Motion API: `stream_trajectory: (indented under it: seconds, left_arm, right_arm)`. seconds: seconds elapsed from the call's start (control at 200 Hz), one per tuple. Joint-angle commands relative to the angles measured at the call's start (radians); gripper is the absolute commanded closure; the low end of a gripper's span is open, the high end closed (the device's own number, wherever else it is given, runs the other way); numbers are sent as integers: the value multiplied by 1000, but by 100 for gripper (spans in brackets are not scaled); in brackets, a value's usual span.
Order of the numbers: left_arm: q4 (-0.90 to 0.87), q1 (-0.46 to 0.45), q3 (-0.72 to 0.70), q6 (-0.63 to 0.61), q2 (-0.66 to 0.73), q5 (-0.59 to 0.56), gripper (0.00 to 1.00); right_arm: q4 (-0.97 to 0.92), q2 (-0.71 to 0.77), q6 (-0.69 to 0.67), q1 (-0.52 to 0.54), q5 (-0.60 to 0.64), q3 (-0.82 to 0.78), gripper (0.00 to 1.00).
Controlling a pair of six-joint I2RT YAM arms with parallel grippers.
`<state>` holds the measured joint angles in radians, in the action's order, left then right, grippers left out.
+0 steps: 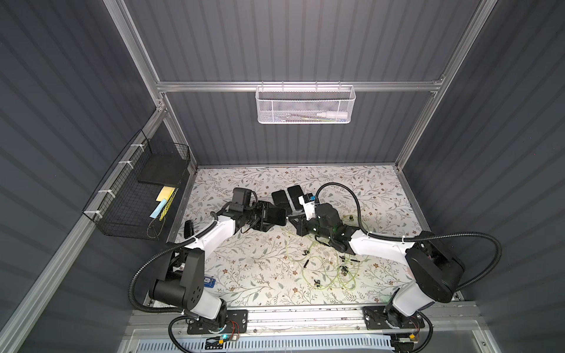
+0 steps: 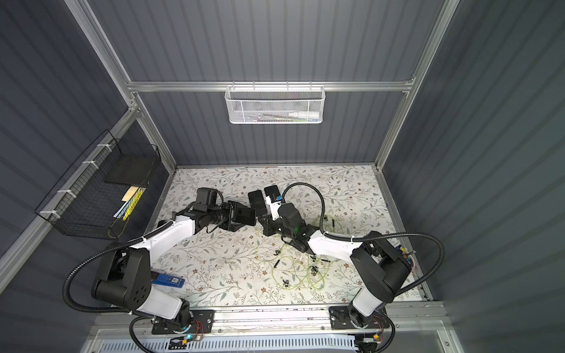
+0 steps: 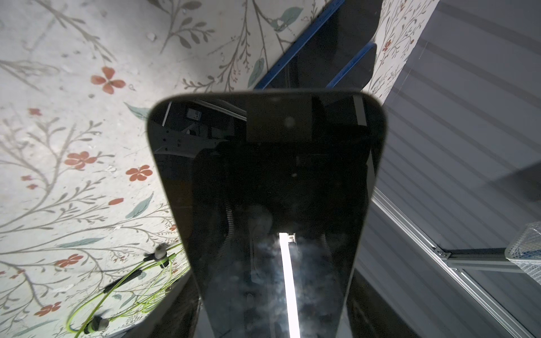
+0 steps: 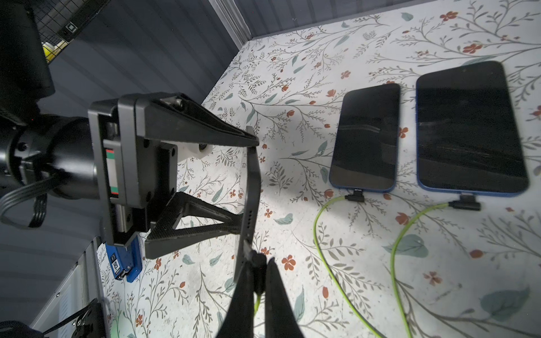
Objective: Plug wired earphones into phones
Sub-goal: Insert the wired earphone into the phone.
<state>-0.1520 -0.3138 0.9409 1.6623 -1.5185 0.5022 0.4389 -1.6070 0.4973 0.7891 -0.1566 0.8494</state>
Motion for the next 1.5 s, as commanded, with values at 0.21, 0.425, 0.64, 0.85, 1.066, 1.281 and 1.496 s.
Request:
stream_trajectory:
  seconds: [0.21, 0.425, 0.64, 0.85, 1.066, 1.281, 1.496]
  left_arm:
    - [26, -8, -3, 13, 1, 33, 100]
    - [-16, -13, 4, -1, 11, 2, 100]
    - [-25, -18, 6, 2, 7, -10, 100]
    - [-26, -23, 10, 7, 6, -18, 100]
    - [-29, -24, 12, 5, 6, -22, 100]
    - [-26, -24, 11, 8, 6, -24, 100]
    - [-26, -26, 10, 10, 7, -26, 100]
  right_arm:
    - [-48, -35, -1, 6, 22, 55, 100]
    - [-144, -36, -16, 13, 81, 102, 100]
    - [-161, -35, -31, 34, 121, 118, 100]
    - [-173, -44, -48, 63, 152, 140, 100]
    - [-221, -48, -58, 87, 190, 172, 100]
    - [-243, -60, -53, 98, 217, 187, 100]
    - [-238, -80, -52, 110, 218, 206, 100]
